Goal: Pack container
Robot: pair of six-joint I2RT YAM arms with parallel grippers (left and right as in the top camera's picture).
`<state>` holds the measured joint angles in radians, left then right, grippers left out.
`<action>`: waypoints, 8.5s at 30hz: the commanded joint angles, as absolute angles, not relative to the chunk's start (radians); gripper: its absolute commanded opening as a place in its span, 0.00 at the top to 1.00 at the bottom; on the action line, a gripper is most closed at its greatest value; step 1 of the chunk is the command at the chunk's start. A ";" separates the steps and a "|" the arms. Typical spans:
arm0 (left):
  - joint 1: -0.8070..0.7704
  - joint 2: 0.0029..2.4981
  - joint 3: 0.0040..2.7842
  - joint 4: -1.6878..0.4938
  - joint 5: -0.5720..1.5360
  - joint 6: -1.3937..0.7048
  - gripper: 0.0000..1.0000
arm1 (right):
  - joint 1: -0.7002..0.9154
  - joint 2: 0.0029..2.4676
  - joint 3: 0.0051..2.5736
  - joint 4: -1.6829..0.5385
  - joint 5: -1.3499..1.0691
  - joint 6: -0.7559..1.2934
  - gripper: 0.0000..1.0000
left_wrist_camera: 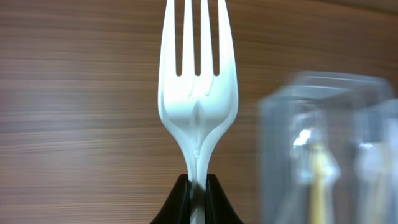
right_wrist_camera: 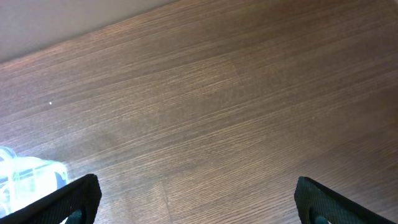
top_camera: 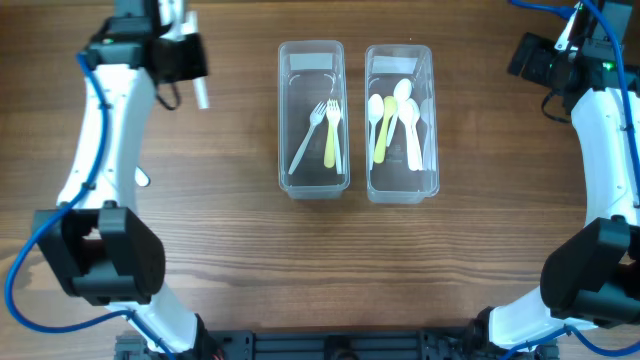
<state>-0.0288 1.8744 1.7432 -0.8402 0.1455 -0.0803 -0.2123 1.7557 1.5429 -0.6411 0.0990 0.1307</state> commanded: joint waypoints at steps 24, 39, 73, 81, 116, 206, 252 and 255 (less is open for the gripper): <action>-0.434 2.069 1.749 -0.802 0.156 -0.319 0.41 | -0.211 1.743 1.560 -0.637 0.116 0.131 0.00; -0.054 1.921 1.756 -0.909 0.084 -0.323 0.31 | -0.211 1.743 1.560 -0.637 0.116 0.131 0.00; 0.362 1.938 1.349 -0.719 -0.138 -0.375 0.41 | -0.211 1.743 1.560 -0.637 0.116 0.131 0.00; 0.367 2.006 1.348 -0.642 -0.136 -0.371 0.39 | -0.211 1.743 1.560 -0.637 0.116 0.131 0.00; 0.314 1.835 1.566 -0.634 0.339 -0.410 0.95 | -0.207 1.744 1.560 -0.637 0.112 0.131 0.00; -0.091 1.063 0.734 -0.803 -0.260 -0.479 0.00 | -0.207 1.744 1.560 -0.638 0.112 0.131 0.00; -0.091 1.063 0.734 -0.803 -0.260 -0.479 0.00 | -0.068 0.076 0.205 0.039 0.025 0.183 0.00; -0.091 1.063 0.734 -0.803 -0.260 -0.479 0.00 | -0.068 0.074 0.113 0.127 0.025 0.183 0.00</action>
